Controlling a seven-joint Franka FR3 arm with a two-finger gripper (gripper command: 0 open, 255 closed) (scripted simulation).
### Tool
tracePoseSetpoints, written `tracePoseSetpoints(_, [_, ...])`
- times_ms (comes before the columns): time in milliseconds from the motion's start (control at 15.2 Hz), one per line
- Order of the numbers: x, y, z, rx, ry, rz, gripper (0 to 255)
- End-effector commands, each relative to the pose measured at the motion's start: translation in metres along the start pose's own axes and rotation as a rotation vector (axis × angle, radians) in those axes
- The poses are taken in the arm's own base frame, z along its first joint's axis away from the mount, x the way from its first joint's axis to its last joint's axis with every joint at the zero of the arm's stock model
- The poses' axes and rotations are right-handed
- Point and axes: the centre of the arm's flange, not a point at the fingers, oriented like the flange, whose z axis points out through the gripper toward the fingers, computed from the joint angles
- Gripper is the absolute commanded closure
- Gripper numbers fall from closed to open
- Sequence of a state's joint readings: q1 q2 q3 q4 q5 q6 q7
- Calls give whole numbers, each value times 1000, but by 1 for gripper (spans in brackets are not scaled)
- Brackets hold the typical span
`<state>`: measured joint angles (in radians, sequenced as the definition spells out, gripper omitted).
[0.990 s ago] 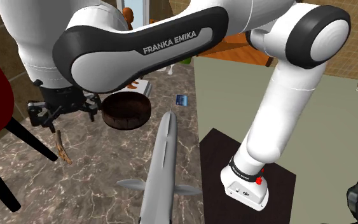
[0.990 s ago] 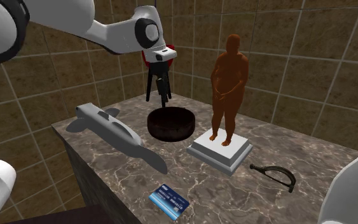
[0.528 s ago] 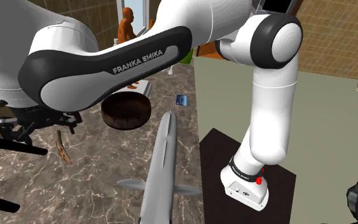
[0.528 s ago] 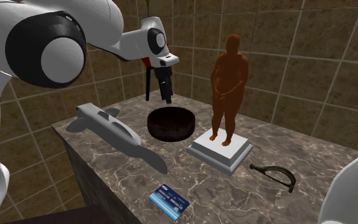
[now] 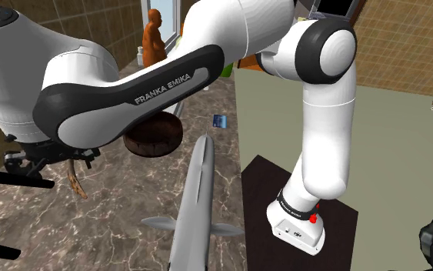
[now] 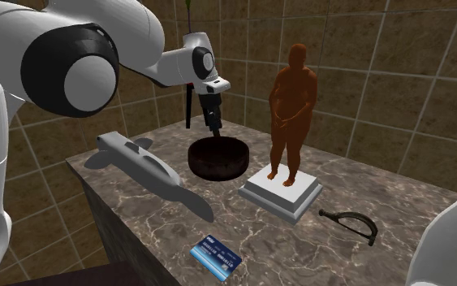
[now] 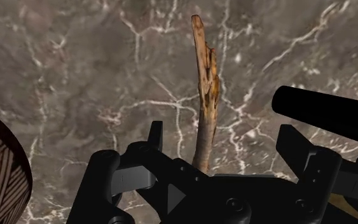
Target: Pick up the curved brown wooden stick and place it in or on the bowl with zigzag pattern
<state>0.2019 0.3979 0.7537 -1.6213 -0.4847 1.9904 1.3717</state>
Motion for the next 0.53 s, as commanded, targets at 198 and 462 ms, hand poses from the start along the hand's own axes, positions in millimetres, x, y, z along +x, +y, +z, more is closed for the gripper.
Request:
tracePoseSetpoints(198, [0, 0, 0, 0, 0, 0, 0])
tracePoseSetpoints(462, [0, 0, 0, 0, 0, 0, 255])
